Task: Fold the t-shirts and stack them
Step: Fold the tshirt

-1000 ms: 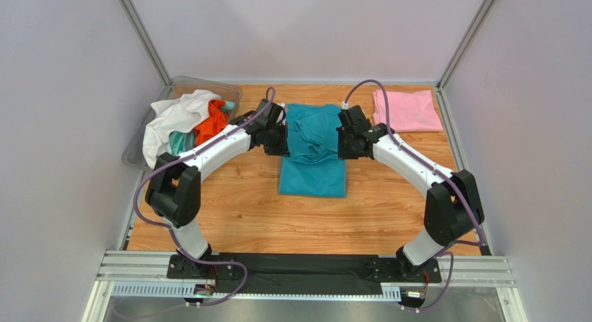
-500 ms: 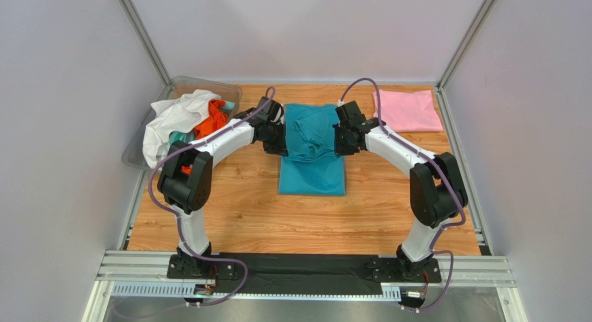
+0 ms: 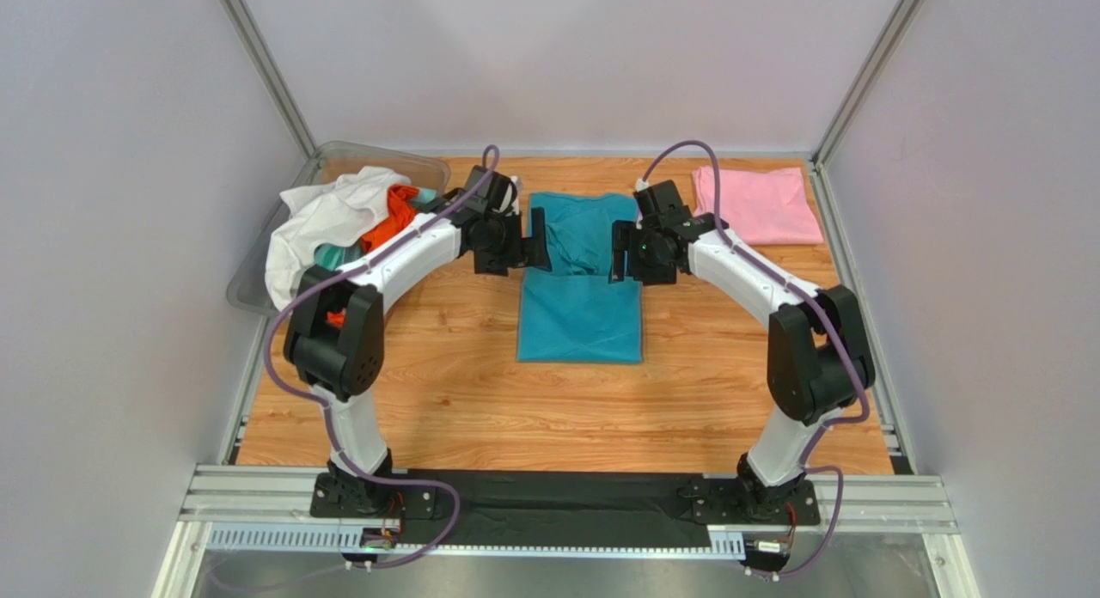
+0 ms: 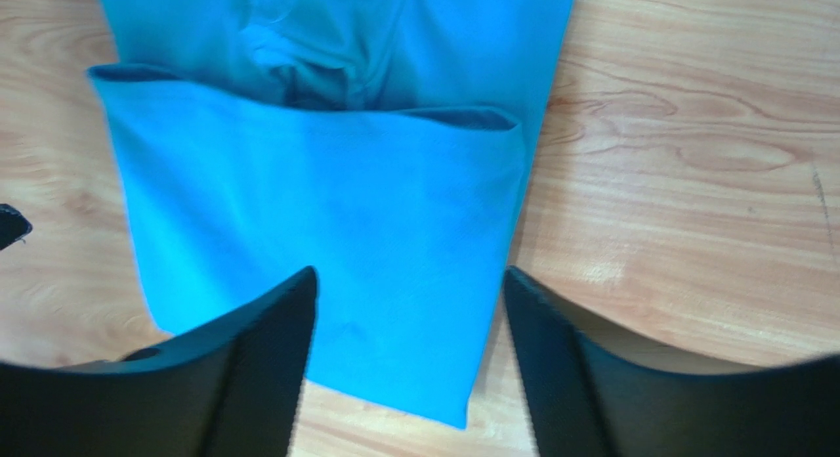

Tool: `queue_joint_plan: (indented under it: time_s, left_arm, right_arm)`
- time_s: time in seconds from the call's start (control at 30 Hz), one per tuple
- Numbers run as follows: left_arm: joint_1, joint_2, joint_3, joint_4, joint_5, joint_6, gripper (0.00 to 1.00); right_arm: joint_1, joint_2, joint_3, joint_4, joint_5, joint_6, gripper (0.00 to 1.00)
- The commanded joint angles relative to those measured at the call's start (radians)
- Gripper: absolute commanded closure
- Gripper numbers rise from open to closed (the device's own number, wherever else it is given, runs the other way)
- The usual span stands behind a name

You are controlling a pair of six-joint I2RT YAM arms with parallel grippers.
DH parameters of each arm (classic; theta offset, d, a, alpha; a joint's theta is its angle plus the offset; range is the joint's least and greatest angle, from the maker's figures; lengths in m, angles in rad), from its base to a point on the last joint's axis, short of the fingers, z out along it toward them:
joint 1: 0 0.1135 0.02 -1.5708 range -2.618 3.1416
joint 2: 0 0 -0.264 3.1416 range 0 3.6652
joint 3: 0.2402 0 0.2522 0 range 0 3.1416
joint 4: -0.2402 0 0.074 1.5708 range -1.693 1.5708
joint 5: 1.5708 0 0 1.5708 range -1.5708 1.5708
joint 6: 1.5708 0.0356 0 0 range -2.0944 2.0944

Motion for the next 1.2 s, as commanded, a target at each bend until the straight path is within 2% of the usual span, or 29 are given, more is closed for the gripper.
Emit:
queue_joint_plan:
  time_s: [0.0, 0.03, 0.07, 0.23, 0.27, 0.33, 0.43, 0.57, 0.7, 0.8, 0.83, 0.93, 1.1, 1.17]
  left_arm:
    - [0.002, -0.174, -0.084, 0.007, 0.002, -0.013, 0.0]
    - [0.002, -0.237, -0.116, 0.019, 0.003, -0.02, 0.0]
    - [0.0, -0.271, -0.153, 0.033, 0.006, -0.028, 0.0]
    - [-0.008, -0.48, -0.435, 0.106, 0.042, -0.094, 0.0]
    - [-0.014, -0.504, -0.475, 0.117, 0.043, -0.102, 0.0]
    - [-0.021, -0.564, -0.577, 0.154, 0.051, -0.12, 0.0]
    - [-0.034, -0.589, -0.694, 0.233, 0.077, -0.157, 0.0]
    - [-0.038, -0.545, -0.719, 0.274, 0.097, -0.162, 0.02]
    - [-0.04, -0.465, -0.716, 0.298, 0.121, -0.163, 0.19]
    - [-0.041, -0.397, -0.707, 0.33, 0.138, -0.171, 0.28]
    - [-0.041, -0.383, -0.699, 0.33, 0.138, -0.171, 0.35]
    - [-0.047, -0.34, -0.687, 0.332, 0.14, -0.169, 0.44]
    - [-0.055, -0.269, -0.672, 0.349, 0.134, -0.171, 0.51]
    - [-0.055, -0.242, -0.659, 0.352, 0.124, -0.172, 0.57]
  right_arm:
    - [0.007, -0.148, -0.041, 0.005, -0.065, 0.019, 0.26]
    - [0.019, -0.17, -0.079, 0.003, -0.066, 0.026, 0.19]
    - [0.026, -0.192, -0.099, 0.005, -0.068, 0.032, 0.0]
    - [0.06, -0.391, -0.272, 0.045, -0.08, 0.115, 0.0]
    - [0.06, -0.425, -0.348, 0.062, -0.088, 0.146, 0.0]
    - [0.06, -0.529, -0.43, 0.142, -0.083, 0.173, 0.0]
    - [0.059, -0.61, -0.617, 0.27, -0.106, 0.248, 0.0]
    - [0.059, -0.586, -0.659, 0.299, -0.155, 0.25, 0.0]
    - [0.057, -0.566, -0.665, 0.306, -0.14, 0.256, 0.01]
    - [0.059, -0.557, -0.667, 0.306, -0.129, 0.256, 0.02]
    - [0.057, -0.555, -0.667, 0.304, -0.125, 0.255, 0.02]
    - [0.059, -0.549, -0.673, 0.298, -0.105, 0.258, 0.03]
    - [0.057, -0.534, -0.674, 0.3, -0.106, 0.256, 0.03]
    - [0.057, -0.528, -0.676, 0.303, -0.109, 0.255, 0.03]
